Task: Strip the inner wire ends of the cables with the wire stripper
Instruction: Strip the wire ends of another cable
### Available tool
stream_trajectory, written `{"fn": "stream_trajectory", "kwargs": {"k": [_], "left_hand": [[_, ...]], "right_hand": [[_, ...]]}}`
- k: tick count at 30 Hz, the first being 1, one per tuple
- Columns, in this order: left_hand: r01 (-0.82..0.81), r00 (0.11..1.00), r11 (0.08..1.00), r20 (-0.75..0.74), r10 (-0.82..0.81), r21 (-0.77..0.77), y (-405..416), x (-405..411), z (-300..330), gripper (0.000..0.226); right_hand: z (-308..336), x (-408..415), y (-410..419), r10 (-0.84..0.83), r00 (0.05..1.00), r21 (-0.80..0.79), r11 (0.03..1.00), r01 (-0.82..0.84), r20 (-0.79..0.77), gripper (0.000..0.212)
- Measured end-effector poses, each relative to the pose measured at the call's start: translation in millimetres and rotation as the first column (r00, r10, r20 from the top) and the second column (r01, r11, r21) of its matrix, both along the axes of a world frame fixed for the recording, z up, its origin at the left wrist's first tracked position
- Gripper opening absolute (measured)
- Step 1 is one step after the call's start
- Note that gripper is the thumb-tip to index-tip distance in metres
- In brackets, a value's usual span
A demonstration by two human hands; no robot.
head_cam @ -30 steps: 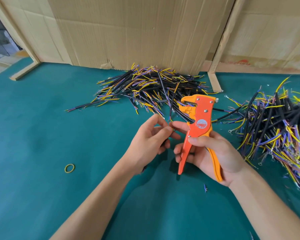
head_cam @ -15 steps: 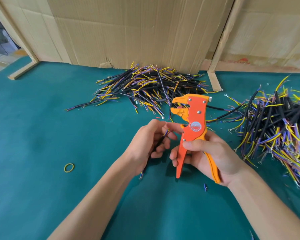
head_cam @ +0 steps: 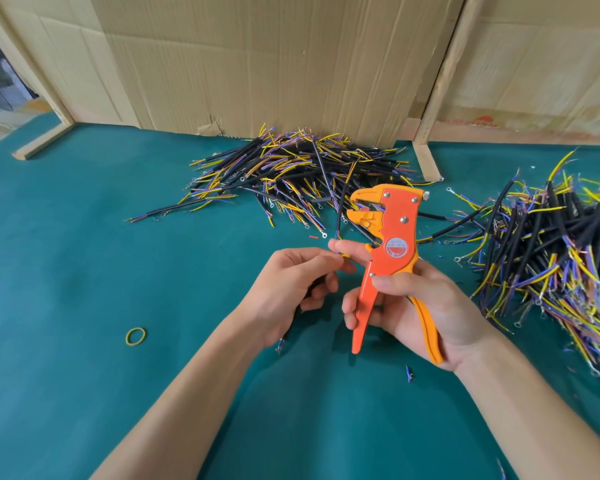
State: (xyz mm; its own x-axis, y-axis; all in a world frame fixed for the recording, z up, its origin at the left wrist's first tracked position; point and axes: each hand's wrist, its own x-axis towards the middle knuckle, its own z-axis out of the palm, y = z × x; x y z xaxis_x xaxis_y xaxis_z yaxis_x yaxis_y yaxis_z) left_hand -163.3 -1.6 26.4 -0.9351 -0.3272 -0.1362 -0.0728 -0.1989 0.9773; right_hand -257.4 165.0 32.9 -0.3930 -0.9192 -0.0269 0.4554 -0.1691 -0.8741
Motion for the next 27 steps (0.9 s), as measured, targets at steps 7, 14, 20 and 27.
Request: {"fn": "stream_trajectory", "kwargs": {"k": [7, 14, 20, 27], "left_hand": [[-0.092, 0.995, 0.995, -0.029, 0.094, 0.043, 5, -2, -4, 0.021], [-0.246, 0.968, 0.968, -0.035, 0.247, 0.044, 6, -3, -7, 0.018], [-0.272, 0.961, 0.959, 0.064, 0.268, 0.076, 6, -5, -8, 0.007], [-0.274, 0.962, 0.932, 0.068, 0.265, 0.236, 4, -7, -4, 0.016]], "right_hand": [[1, -13, 7, -0.090, 0.991, 0.103, 0.990, 0.101, -0.104, 0.056], [3, -11, 7, -0.104, 0.987, 0.095, 0.989, 0.116, -0.123, 0.058], [9, -5, 4, -0.098, 0.969, 0.136, 0.982, 0.131, -0.225, 0.059], [14, 0, 5, -0.068, 0.961, 0.180, 0.976, 0.119, -0.269, 0.059]]}}
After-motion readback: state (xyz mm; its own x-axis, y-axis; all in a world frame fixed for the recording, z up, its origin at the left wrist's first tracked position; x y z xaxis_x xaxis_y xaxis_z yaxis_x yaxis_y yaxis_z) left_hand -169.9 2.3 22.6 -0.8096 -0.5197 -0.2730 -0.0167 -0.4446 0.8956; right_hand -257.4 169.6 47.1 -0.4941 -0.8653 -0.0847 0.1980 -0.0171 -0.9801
